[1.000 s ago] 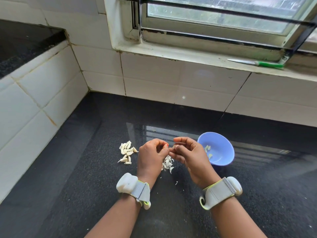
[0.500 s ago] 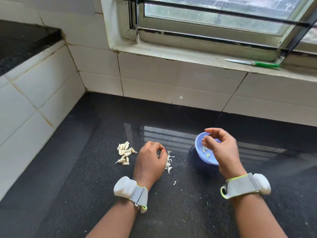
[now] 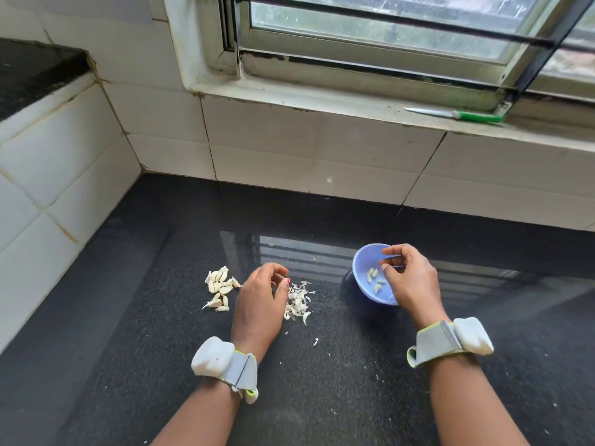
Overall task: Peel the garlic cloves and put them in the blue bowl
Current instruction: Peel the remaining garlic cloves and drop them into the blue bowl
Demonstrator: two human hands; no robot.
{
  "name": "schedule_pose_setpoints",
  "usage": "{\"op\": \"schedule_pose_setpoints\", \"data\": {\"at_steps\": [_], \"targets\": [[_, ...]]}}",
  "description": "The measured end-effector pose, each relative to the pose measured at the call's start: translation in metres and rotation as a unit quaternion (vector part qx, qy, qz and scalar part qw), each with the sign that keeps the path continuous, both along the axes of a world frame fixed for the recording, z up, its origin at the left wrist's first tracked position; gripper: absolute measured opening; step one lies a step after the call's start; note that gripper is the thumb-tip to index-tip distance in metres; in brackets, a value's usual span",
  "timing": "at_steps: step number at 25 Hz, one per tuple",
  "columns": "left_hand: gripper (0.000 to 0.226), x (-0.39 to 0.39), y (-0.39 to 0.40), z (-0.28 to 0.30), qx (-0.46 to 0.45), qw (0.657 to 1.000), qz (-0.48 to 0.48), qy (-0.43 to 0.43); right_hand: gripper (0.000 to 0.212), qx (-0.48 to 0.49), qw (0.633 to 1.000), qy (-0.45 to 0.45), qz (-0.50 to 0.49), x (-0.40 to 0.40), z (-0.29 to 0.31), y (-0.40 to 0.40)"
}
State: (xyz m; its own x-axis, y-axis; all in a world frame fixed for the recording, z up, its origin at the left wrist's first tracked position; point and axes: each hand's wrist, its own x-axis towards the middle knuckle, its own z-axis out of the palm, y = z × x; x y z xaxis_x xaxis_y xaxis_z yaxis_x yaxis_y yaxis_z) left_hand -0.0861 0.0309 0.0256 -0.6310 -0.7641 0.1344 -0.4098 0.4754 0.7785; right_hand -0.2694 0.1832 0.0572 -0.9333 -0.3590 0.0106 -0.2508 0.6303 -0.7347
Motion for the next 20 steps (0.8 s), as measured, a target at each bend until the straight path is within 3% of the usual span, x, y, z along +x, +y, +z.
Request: {"op": "schedule_pose_setpoints", "data": {"at_steps": [4, 7, 13, 17, 20], "targets": [[0.011, 0.012, -0.002, 0.000, 0.001, 0.999, 0.021, 0.044, 0.021, -0.067, 0.997, 0.036, -0.001, 0.010, 0.013, -0.014], [0.011, 0.023, -0.013, 0.003, -0.003, 0.995, 0.065, 0.080, 0.022, -0.089, 0.991, 0.043, 0.089, 0.029, 0.013, -0.041], [0.015, 0.052, -0.046, 0.005, 0.012, 0.983, 0.157, 0.098, 0.023, 0.021, 0.949, 0.108, 0.296, 0.069, -0.007, -0.108], [0.020, 0.068, -0.057, 0.002, 0.020, 0.979, 0.193, 0.068, 0.034, 0.131, 0.903, 0.148, 0.382, 0.089, -0.009, -0.140], [0.024, 0.073, -0.061, 0.002, 0.030, 0.977, 0.203, 0.061, 0.028, 0.147, 0.878, 0.151, 0.429, 0.108, -0.010, -0.155]]}}
